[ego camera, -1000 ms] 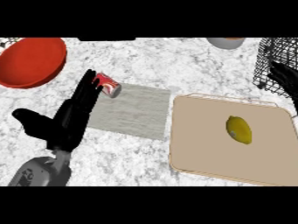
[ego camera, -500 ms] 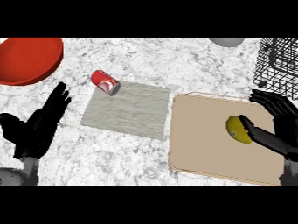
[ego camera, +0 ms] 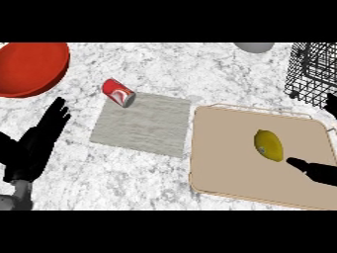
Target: Pick the lemon from the tray and place it in the tiered basket
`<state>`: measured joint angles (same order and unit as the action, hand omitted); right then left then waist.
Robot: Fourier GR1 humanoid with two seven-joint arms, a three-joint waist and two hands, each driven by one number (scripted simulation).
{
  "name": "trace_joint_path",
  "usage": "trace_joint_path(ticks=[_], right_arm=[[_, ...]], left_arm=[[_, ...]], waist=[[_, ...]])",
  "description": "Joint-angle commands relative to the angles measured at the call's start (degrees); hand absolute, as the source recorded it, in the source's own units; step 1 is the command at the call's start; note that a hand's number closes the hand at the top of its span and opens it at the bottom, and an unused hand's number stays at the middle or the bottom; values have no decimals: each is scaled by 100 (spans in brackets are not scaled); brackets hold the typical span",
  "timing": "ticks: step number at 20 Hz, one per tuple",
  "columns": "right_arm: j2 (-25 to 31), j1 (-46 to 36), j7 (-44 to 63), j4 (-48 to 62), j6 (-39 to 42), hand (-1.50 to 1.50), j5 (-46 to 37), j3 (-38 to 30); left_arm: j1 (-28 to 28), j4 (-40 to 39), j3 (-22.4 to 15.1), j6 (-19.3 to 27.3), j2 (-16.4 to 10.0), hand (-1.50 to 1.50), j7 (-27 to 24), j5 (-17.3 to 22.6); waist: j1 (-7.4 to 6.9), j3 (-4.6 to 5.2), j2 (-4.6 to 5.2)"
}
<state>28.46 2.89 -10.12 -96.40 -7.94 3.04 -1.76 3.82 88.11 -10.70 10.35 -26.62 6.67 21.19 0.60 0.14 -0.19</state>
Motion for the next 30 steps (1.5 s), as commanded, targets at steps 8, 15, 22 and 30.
trace_joint_path(ticks=[8,15,22,30], right_arm=[[2321,392,2201,-1406,1980,-150,-939,783],[1496,82,3881,-2260,1981,-150,-1335,1123],[644,47,3631,-1152,1690,-150,-2463,1661],[79,-519,2870,220,1636,-150,-3181,1392]], left_arm=[[-61,100,35,-93,-37,0,43,-60],[-117,-53,186,-211,301,0,-176,-293],[281,-44,544,-496,229,0,381,-205],[-117,74,474,-551,711,0,212,-727]], waist=[[-48,6,3],[-54,-11,12],[-46,-15,17],[-63,-15,18]])
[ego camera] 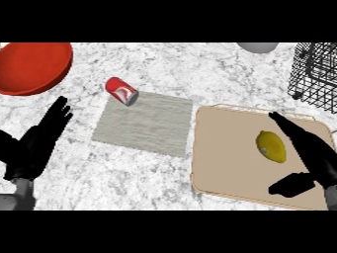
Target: Pick the lemon from the tray and place it in the tiered basket
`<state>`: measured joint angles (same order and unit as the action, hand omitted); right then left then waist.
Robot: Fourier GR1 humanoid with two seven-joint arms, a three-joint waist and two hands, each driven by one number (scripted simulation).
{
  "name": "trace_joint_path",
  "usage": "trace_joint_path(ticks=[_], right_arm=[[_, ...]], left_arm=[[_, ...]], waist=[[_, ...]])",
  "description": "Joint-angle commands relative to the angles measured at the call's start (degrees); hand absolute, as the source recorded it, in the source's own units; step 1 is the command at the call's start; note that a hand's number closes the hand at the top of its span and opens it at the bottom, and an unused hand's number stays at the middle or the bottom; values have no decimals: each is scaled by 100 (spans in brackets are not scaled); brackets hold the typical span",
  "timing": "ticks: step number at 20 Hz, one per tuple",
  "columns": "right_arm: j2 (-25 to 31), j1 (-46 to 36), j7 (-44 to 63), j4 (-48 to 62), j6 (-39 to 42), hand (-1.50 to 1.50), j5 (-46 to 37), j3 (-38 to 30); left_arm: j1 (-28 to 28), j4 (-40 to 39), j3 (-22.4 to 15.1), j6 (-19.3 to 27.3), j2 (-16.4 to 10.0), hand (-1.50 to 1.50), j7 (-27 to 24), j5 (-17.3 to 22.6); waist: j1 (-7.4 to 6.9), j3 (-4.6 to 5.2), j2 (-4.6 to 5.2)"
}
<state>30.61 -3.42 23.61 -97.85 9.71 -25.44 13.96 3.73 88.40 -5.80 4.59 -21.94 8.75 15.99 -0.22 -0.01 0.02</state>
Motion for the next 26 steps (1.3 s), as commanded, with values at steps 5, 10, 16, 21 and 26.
trace_joint_path(ticks=[5,10,16,21,26], right_arm=[[-567,-13,-822,1135,-621,-150,-1028,-180],[-795,-132,-1057,1413,-720,-150,-1364,-356],[-535,-283,-953,1423,469,150,-987,-505],[-620,-436,-1582,2114,84,150,-1757,-164],[-707,-146,-1898,1911,-254,150,-2169,-175]], left_arm=[[32,36,317,-237,224,0,159,-154],[358,-200,357,-139,495,0,323,-504],[-331,428,347,-271,546,0,313,-519],[-41,550,670,-499,346,0,623,-372],[-68,122,574,-564,700,0,127,-677]], waist=[[10,0,-1],[30,1,-1],[9,2,-6],[-8,0,-1],[20,1,-3]])
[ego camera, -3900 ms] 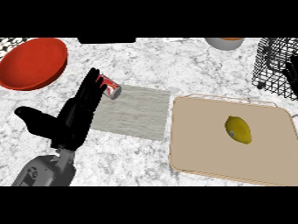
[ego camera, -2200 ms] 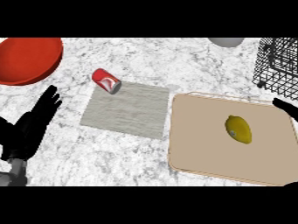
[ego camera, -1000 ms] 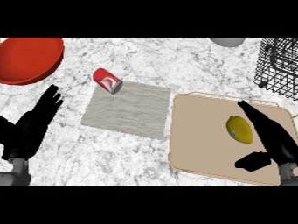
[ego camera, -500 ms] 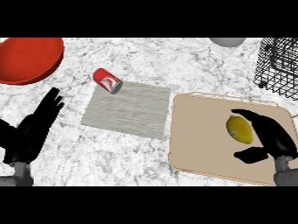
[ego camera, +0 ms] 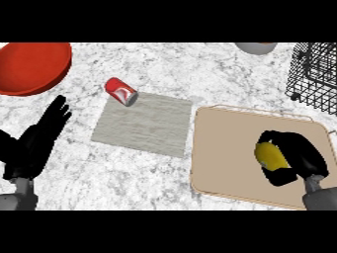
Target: Pick the lemon from the tray and place it in the tiered basket
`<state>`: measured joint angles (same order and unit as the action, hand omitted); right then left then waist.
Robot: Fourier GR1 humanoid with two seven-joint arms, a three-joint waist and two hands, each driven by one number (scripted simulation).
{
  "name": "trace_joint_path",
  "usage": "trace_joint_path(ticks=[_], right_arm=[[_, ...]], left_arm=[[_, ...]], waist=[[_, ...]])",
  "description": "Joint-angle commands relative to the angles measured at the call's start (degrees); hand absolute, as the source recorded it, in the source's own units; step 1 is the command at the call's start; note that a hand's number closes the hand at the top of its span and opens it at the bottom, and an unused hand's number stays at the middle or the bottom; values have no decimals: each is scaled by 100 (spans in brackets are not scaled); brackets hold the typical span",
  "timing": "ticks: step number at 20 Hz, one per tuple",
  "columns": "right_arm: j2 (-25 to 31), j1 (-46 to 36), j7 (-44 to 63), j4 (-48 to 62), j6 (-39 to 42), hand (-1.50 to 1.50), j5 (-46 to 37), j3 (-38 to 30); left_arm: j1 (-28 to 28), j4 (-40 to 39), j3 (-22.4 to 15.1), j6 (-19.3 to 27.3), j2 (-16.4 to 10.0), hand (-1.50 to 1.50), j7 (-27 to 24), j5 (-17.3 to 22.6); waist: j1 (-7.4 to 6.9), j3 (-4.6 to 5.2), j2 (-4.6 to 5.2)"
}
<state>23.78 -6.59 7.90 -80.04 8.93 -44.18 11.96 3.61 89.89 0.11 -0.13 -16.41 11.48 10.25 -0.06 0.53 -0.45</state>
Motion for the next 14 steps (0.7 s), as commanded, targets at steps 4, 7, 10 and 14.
trace_joint_path(ticks=[4,7,10,14], right_arm=[[1303,277,-1334,904,-364,150,61,-1039],[2347,402,-1768,1618,-271,150,214,-1798],[2953,362,-2307,2209,-498,150,405,-2412],[3159,82,-3266,2877,-1057,150,1006,-3261]], left_arm=[[61,81,2,98,140,0,120,-94],[-58,74,119,-11,32,0,18,-4],[-149,69,186,-1,20,0,-16,23],[-172,106,138,-35,31,0,-9,14]], waist=[[61,-69,65],[176,-105,122],[157,-130,121],[118,-152,78]])
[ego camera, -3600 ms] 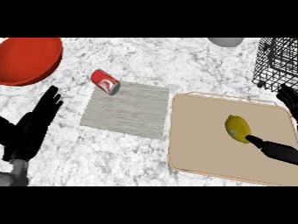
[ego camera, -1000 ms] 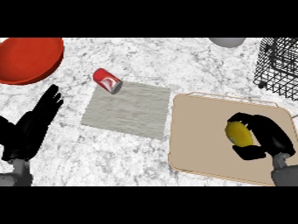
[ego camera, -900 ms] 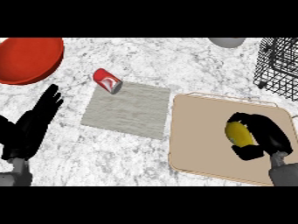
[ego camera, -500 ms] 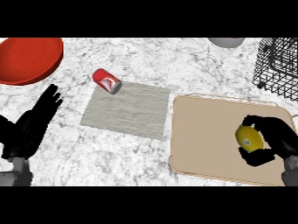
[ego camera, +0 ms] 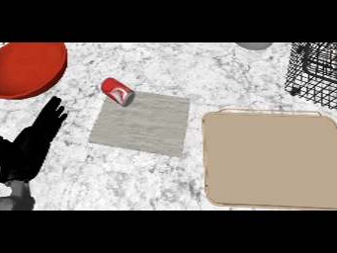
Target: Pick the lemon from the tray and place it in the tiered basket
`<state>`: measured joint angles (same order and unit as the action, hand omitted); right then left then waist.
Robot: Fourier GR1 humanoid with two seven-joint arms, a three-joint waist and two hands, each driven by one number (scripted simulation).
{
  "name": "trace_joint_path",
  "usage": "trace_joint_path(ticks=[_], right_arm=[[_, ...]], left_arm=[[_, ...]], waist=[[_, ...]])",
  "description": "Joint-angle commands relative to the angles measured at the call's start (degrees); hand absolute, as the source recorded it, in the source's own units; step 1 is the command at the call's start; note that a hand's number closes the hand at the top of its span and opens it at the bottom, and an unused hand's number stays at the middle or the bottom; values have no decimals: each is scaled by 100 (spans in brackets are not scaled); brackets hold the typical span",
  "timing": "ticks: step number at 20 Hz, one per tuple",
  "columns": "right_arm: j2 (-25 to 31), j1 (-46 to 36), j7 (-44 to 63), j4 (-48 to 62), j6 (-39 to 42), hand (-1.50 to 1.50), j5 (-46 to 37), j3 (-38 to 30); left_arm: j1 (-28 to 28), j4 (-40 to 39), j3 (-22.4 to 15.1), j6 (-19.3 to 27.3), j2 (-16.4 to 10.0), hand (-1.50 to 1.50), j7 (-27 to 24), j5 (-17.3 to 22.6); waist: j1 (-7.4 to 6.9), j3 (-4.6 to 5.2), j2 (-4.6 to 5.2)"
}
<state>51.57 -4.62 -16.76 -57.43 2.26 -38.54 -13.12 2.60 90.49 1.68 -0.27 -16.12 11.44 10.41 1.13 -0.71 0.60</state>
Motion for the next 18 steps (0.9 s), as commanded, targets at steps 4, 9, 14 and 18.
trace_joint_path(ticks=[4,9,14,18], right_arm=[[512,-641,-1697,1122,-26,150,1517,-1635],[1093,-903,-2937,1976,758,150,2272,-2364],[1604,-1338,-3545,3026,1391,150,2136,-2227],[2051,-1946,-3429,3245,1868,150,1891,-1855]], left_arm=[[-98,2,18,-99,-3,0,-30,81],[156,92,-72,-3,3,0,215,-14],[99,29,-286,-114,121,0,59,-116],[164,-43,-252,-233,82,0,43,-76]], waist=[[-79,-12,-48],[-90,9,-30],[-347,25,29],[-392,45,23]])
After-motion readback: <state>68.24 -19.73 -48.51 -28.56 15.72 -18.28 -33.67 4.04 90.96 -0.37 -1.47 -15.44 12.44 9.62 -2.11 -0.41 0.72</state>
